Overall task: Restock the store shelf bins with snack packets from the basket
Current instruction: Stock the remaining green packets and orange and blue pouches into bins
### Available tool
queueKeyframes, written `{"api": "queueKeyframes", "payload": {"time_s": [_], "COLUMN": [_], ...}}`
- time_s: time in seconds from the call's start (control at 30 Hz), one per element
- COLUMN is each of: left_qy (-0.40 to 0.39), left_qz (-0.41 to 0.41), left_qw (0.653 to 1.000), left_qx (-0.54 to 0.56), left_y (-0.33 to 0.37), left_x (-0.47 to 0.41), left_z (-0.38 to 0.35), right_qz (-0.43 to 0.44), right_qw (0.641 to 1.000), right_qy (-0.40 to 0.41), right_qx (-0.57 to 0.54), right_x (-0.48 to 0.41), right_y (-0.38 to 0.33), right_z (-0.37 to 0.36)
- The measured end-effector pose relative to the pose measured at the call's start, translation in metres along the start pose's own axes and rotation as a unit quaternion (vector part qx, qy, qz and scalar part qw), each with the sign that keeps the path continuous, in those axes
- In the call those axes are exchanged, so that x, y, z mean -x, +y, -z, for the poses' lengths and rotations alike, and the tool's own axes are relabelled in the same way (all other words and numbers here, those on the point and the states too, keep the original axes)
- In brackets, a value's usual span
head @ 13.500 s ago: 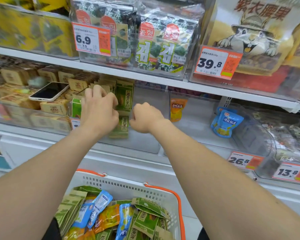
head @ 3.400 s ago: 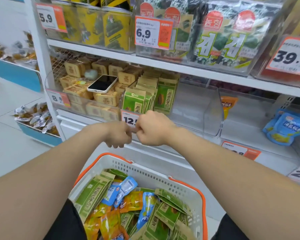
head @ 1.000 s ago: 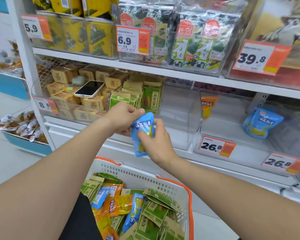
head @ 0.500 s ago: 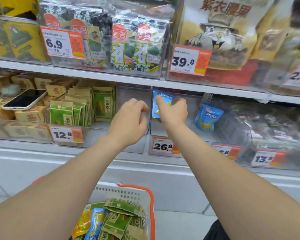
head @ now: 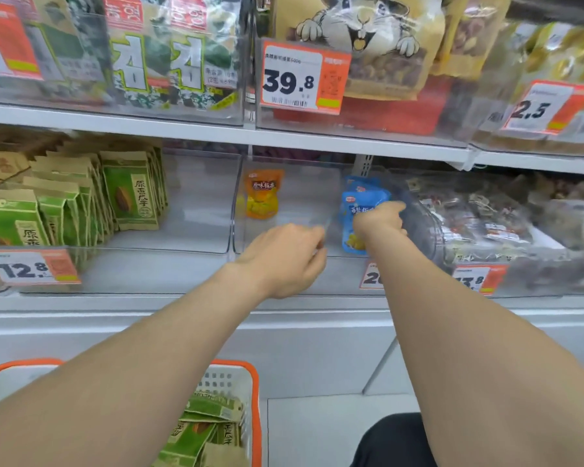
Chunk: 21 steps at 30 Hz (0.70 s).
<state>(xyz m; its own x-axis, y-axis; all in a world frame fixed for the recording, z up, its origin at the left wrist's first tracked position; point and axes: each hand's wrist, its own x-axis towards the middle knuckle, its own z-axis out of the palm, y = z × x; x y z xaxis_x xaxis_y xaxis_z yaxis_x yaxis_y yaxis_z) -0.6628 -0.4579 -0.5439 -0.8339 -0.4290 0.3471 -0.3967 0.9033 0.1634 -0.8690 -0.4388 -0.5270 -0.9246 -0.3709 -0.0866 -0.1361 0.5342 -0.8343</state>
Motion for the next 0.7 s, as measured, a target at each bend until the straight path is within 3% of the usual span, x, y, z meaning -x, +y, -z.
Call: {"api": "queueKeyframes", "payload": {"time_s": [0.13,0.23,0.33,0.5,0.7], "left_qy": [-0.09,-0.082,-0.076,-0.067,-0.074], "left_qz": [0.02,0.027,0.024,0.027,0.025], "left_qw": [0.991,0.992,0.993,0.993,0.993], "left_qx": [-0.095,-0.092,-0.091,-0.097,-0.09], "left_y": [0.002,0.003,0.004,0.004,0.003], "left_x": [-0.005,-0.008,-0.009,-0.01,-0.009], "left_z": [-0.017,-0.019,-0.019,-0.02,-0.02], "right_qz": [-0.007,-0.002,0.025,-0.014,-0.036], "right_qw": [0.999,1.0,0.997,0.995,0.998], "right_qy": [-0.004,0.009,0.031,0.003,-0.044], "right_qx": [-0.033,-0.024,0.062,0.098,-0.014], "right_x": [-0.014,-0.019,-0.022,-0.017,-0.01], "right_y": [0.0,0.002,0.008,0.013,0.006], "right_z": [0.001,0.004,0.008,0.009,0.003]}}
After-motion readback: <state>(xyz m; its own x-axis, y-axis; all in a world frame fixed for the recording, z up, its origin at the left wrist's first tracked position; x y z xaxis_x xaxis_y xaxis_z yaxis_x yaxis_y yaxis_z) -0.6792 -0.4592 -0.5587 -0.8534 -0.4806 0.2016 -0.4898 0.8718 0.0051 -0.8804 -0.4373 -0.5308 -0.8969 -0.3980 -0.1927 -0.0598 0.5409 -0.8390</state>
